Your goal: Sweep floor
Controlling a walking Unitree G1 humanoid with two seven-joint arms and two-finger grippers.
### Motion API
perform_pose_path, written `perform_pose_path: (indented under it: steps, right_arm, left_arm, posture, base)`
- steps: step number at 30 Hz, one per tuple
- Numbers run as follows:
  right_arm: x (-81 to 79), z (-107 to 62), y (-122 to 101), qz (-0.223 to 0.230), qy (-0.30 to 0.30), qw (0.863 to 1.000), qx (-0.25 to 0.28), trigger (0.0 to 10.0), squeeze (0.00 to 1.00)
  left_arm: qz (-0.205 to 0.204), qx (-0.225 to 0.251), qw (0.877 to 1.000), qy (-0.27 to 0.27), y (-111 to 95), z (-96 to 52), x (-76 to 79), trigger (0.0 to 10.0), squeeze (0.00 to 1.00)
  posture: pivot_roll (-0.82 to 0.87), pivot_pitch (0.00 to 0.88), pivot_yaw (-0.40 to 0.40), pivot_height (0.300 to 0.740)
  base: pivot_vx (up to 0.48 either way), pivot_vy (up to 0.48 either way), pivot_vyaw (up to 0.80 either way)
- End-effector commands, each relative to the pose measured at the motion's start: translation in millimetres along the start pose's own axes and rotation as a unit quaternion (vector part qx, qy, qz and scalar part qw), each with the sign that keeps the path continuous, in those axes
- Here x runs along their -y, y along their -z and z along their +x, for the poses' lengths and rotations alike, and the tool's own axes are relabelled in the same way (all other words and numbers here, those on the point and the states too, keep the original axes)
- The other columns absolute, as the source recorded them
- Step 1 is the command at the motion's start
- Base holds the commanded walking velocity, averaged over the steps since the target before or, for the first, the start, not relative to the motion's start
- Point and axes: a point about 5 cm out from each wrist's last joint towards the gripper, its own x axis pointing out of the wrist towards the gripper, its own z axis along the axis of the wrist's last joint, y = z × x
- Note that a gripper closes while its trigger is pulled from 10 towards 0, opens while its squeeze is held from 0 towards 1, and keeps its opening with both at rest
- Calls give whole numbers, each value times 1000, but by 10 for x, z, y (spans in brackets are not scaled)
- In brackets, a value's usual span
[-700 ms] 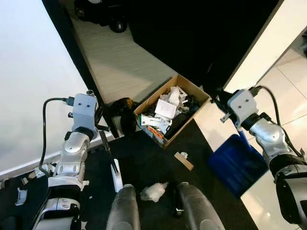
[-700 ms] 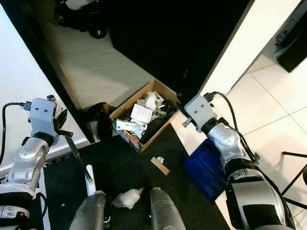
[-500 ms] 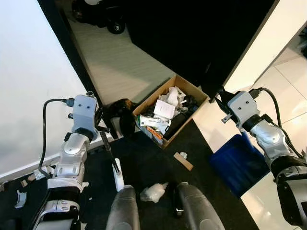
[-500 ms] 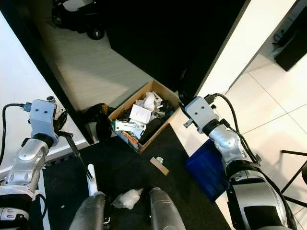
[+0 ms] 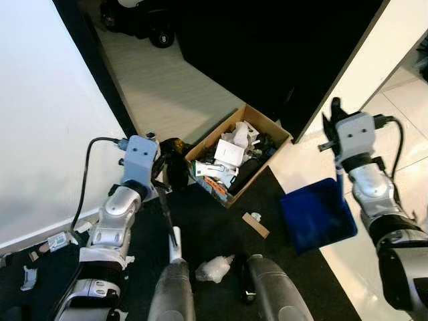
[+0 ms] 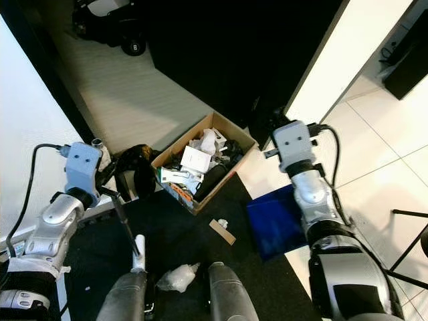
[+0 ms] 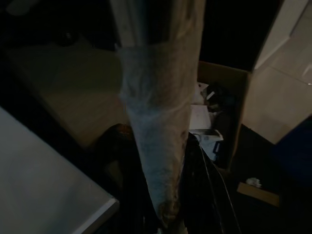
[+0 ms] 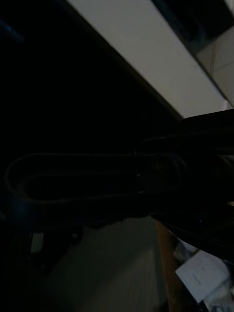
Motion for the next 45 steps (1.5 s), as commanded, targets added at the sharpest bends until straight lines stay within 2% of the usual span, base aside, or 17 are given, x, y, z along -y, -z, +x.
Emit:
perform_pose_path:
  steps: [1,8,16,17,19,21,23,27,32,35,36,40,45]
  right_arm:
    - [-97,-16,10,-17,-19,1000,-1,10000,0]
    - [-293,25,-31,-24,-11,1000,7,10000,0]
    - [-478,36,-65,-42,-15,999,15,10000,0]
    - [-599,27,-85,-42,-26,999,22,10000,0]
    - [-734,16,-118,-46,-46,997,34,10000,0]
    - [-753,15,-123,-48,-49,997,36,10000,0]
    - [-822,9,-141,-48,-61,996,42,10000,0]
    - [-842,6,-136,-36,-58,997,37,10000,0]
    - [-826,35,-119,43,-30,999,9,10000,0]
    - [-821,41,-116,45,-30,999,6,10000,0]
    - [-811,35,-110,39,-33,999,7,10000,0]
    - [-787,16,-83,41,-28,999,1,10000,0]
    - [-758,-2,-60,49,-24,998,-4,10000,0]
  left_arm:
    - [-2,1,1000,27,-27,54,131,10000,0]
    - [-3,-9,999,52,-3,154,353,10000,0]
    - [-3,-4,999,34,-44,240,369,10000,0]
    - [-17,1,1000,17,-56,283,359,10000,0]
    - [-25,9,1000,7,-67,330,392,10000,0]
    - [-23,12,1000,8,-71,339,406,10000,0]
    - [-39,19,999,4,-89,399,466,10000,0]
    - [-51,18,998,10,-100,450,516,10000,0]
    - [-56,35,997,36,-228,612,749,10000,0]
    - [-67,39,996,37,-290,673,828,10000,0]
    - [-69,49,995,44,-392,740,944,10000,0]
    - [-89,63,993,43,-569,832,1070,10000,0]
    - [-106,91,990,27,-774,916,1078,10000,0]
  posture:
    - [115,115,-33,740]
    - [117,125,-24,740]
    - [120,143,-21,740]
    - [119,149,-23,740]
    - [117,151,-23,740]
    - [117,151,-23,740]
    - [108,148,-23,740]
    - [104,146,-22,740]
    - [86,138,-19,740]
    - [82,135,-18,740]
    - [80,133,-17,740]
    - [72,127,-13,740]
    - [68,124,-11,740]
  base:
    - [0,0,0]
    - [0,0,0]
    - [0,0,0]
    - [0,0,0]
    - [0,0,0]
    - [0,0,0]
    - [0,0,0]
    - [0,0,0]
    - [0,0,0]
    - [0,0,0]
    - [0,0,0]
    - [0,0,0]
    - [0,0,0]
